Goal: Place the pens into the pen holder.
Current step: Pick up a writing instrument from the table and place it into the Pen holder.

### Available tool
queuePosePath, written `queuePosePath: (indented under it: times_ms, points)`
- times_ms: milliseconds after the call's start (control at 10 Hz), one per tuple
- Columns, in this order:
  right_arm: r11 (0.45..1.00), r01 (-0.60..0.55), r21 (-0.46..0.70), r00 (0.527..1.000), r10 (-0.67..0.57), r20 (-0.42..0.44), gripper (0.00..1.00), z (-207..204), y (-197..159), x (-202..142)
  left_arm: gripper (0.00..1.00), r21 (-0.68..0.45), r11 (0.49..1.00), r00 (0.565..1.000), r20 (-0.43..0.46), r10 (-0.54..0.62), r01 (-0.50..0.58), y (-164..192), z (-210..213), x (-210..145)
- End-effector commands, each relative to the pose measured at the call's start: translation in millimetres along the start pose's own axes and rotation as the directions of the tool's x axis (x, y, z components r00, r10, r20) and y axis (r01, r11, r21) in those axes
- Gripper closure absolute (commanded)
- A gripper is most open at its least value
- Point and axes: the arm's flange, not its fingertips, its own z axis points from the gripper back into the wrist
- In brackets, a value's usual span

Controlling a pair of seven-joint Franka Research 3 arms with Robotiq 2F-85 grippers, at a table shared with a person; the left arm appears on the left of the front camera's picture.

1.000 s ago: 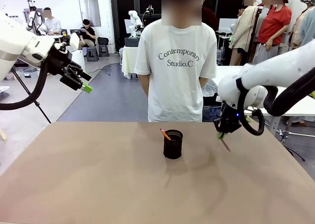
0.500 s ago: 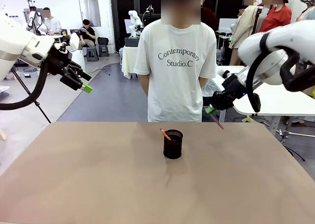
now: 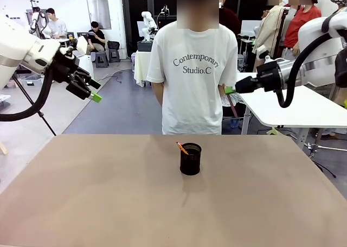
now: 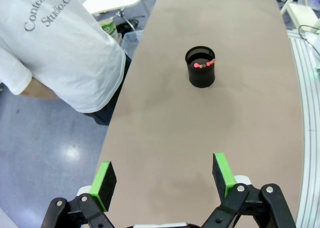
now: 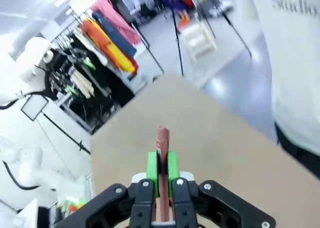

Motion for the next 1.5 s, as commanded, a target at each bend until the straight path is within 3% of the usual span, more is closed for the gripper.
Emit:
queuePosePath:
  times_ms: [0, 100, 300, 400, 500, 800, 1000, 1100, 1400]
  points:
    - [0.990, -0.138, 0.002, 0.984, 0.136, 0.116, 1.00, -13, 17, -23, 0.00, 0.007, 1.000, 1.000, -0.002, 0.001, 0.000, 0, 2, 0]
    - [0.983, -0.185, 0.011, 0.964, 0.179, 0.196, 1.00, -17, 21, -28, 0.00, 0.007, 1.000, 1.000, -0.002, 0.001, 0.000, 0, 2, 0]
    - [0.980, -0.201, 0.015, 0.967, 0.196, 0.166, 1.00, -19, 24, -33, 0.00, 0.007, 1.000, 1.000, -0.002, 0.001, 0.000, 0, 2, 0]
    - [0.993, -0.109, -0.053, 0.986, 0.115, 0.118, 1.00, -20, 21, -31, 0.00, 0.007, 1.000, 1.000, -0.002, 0.001, 0.000, 0, 2, 0]
    - [0.984, -0.178, 0.016, 0.973, 0.174, 0.149, 1.00, -18, 19, -24, 0.00, 0.007, 1.000, 1.000, -0.002, 0.001, 0.000, 0, 2, 0]
    - [0.986, -0.166, 0.003, 0.977, 0.164, 0.139, 1.00, -19, 17, -31, 0.00, 0.007, 1.000, 1.000, -0.002, 0.001, 0.000, 0, 2, 0]
    - [0.971, -0.217, 0.104, 0.964, 0.197, 0.177, 1.00, -29, 12, -55, 0.00, 0.007, 1.000, 1.000, -0.002, 0.001, 0.000, 0, 2, 0]
    - [0.962, -0.242, 0.131, 0.964, 0.223, 0.143, 1.00, -34, 13, -69, 0.00, 0.007, 1.000, 1.000, -0.002, 0.001, 0.000, 0, 2, 0]
    - [0.903, -0.403, 0.146, 0.911, 0.382, 0.155, 1.00, -62, 18, -96, 0.00, 0.007, 1.000, 1.000, -0.002, 0.001, 0.000, 0, 2, 0]
